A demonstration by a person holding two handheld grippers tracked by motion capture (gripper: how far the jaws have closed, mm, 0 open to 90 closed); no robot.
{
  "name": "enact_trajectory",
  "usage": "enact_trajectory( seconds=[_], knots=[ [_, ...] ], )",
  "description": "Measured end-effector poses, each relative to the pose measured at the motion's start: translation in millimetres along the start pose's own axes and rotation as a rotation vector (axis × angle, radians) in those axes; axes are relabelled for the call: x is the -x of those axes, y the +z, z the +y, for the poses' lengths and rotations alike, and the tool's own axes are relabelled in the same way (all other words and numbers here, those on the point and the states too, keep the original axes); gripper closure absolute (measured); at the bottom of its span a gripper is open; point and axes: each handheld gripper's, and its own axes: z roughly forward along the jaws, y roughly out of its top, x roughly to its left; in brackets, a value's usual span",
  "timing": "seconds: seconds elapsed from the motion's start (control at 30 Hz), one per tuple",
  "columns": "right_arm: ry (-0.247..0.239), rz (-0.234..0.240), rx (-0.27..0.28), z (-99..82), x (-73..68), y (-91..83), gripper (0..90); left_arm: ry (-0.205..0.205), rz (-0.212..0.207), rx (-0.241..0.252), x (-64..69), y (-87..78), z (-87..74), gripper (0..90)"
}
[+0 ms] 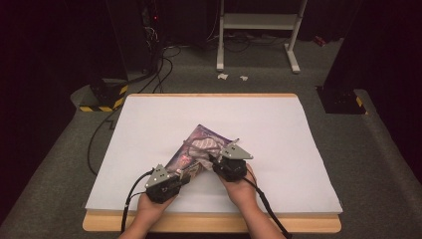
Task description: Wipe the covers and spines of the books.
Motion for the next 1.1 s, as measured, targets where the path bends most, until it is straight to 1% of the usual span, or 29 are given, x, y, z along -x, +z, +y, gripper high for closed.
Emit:
enact_trajectory(
  seconds=[0.07,0.23,0.33,0.4,0.5,0.57,0.6,0.77,0.83,0.87,0.93,0.97,1.0,1.07,1.1],
  knots=[
    [-0.012,0.024,0.005,1.8,-10.2,-2.0,64.3,-0.01,-0.001,0.0,-0.9,-0.7,-1.1,83.6],
    [-0.058,0.071,0.017,5.4,-35.4,-5.4,64.2,-0.01,0.004,-0.007,-1.2,-0.9,-3.6,83.6],
    [-0.086,0.082,0.023,6.8,-45.5,-6.3,63.8,-0.002,0.006,-0.016,-1.2,-1.1,-5.4,83.5],
    [-0.093,0.08,0.021,6.5,-46.9,-5.6,63.7,-0.001,0.002,-0.027,-1.9,-1.0,-6.8,83.5],
    [-0.087,0.075,0.015,5.0,-42.2,-2.8,63.5,0.011,0.002,-0.042,-0.6,0.4,-8.4,83.5],
    [-0.069,0.066,0.009,2.9,-35.3,-0.7,63.5,0.018,0.002,-0.047,-0.2,1.1,-8.7,83.5],
    [-0.064,0.063,0.007,2.0,-32.4,-0.1,63.5,0.015,-0.001,-0.048,-0.8,1.1,-8.8,83.5],
    [-0.022,-0.003,-0.009,-2.1,-5.9,6.2,63.5,0.001,-0.006,-0.041,-2.2,0.4,-8.7,83.6],
    [-0.003,-0.043,-0.02,-3.9,9.7,10.3,63.5,-0.006,-0.005,-0.039,-2.2,0.1,-8.5,83.6],
    [0.005,-0.058,-0.026,-4.5,15.2,11.7,63.5,-0.008,-0.006,-0.039,-2.5,0.0,-8.4,83.6],
    [0.043,-0.093,-0.044,-6.4,33.1,16.5,63.6,-0.016,-0.011,-0.039,-3.8,-0.2,-8.1,83.7],
    [0.055,-0.103,-0.048,-7.0,38.7,18.4,63.6,-0.018,-0.013,-0.038,-4.2,-0.3,-8.0,83.7],
    [0.066,-0.124,-0.056,-7.7,47.1,21.1,63.6,-0.02,-0.013,-0.038,-4.4,-0.4,-7.9,83.6],
    [0.08,-0.155,-0.067,-8.5,59.2,25.3,63.6,-0.025,-0.014,-0.036,-4.7,-0.6,-7.8,83.6],
    [0.081,-0.163,-0.07,-8.8,62.8,26.5,63.7,-0.026,-0.014,-0.036,-4.9,-0.7,-7.8,83.7]
  ],
)
